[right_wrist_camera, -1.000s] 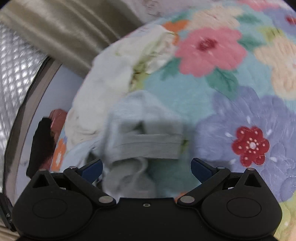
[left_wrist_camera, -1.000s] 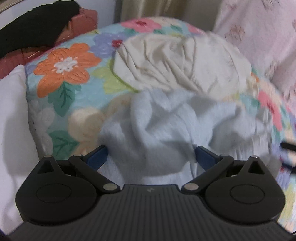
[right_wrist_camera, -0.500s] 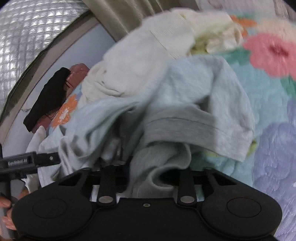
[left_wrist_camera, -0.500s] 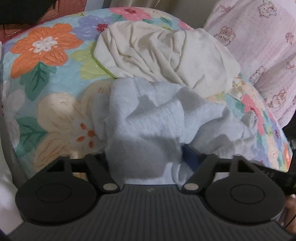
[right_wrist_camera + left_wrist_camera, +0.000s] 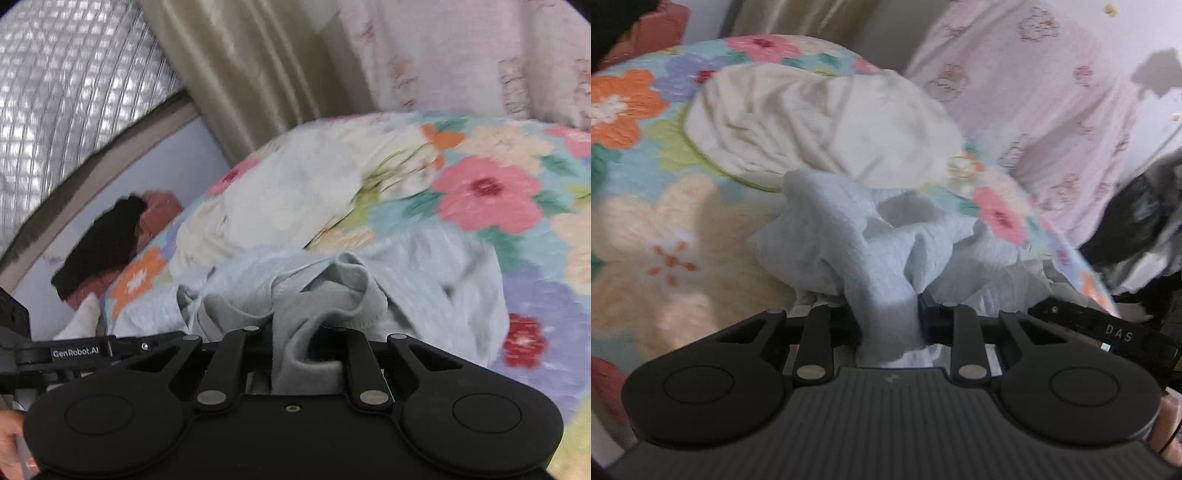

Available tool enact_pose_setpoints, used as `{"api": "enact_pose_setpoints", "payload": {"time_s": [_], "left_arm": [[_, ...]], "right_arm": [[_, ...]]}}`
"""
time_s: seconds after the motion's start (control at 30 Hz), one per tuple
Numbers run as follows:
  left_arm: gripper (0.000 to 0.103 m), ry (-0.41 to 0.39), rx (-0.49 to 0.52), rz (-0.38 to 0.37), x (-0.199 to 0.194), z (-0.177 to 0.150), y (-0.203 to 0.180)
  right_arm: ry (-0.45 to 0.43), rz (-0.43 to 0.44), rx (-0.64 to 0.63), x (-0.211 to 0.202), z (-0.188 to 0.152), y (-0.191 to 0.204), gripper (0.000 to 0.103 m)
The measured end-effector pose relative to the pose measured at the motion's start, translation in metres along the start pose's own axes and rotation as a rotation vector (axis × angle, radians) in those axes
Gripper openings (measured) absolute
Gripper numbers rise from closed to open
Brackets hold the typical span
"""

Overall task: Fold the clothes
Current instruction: 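Lift the grey t-shirt with both tools and pull it out of the pile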

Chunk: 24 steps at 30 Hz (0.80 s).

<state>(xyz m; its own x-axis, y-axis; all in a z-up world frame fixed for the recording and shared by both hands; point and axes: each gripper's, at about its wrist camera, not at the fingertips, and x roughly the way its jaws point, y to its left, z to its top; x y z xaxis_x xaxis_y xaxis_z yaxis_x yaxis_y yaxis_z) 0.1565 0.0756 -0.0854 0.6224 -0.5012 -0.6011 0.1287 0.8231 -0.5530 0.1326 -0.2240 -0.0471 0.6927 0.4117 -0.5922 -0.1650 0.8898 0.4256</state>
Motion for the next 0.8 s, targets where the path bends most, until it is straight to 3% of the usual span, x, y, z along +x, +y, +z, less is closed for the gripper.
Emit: {"api": "enact_pose_setpoints", "payload": {"time_s": [0.13, 0.33, 0.5, 0.67, 0.8], "left_arm": [[0.024, 0.01, 0.085, -0.041, 0.0, -0.008, -0.042], [0.023, 0.04, 0.267, 0.047, 0.0, -0.034, -0.113], [0.023, 0.063, 0.351, 0.048, -0.002, -0.061, -0.152], [0.023, 0.145, 0.359, 0.072, 0.024, -0.081, -0.166], [0.025, 0.244, 0.267, 0.08, 0.042, -0.087, -0.158]], "right_arm": [[-0.053, -0.047, 0.011, -0.038, -0.004, -0.013, 0.017], [-0.088, -0.182, -0.059, -0.102, -0.024, -0.031, 0.017], [-0.128, -0.252, -0.054, -0.143, -0.046, -0.051, 0.017], [-0.094, -0.304, -0.034, -0.146, -0.059, -0.066, 0.017], [-0.049, -0.346, -0.021, -0.135, -0.065, -0.072, 0.017]]}}
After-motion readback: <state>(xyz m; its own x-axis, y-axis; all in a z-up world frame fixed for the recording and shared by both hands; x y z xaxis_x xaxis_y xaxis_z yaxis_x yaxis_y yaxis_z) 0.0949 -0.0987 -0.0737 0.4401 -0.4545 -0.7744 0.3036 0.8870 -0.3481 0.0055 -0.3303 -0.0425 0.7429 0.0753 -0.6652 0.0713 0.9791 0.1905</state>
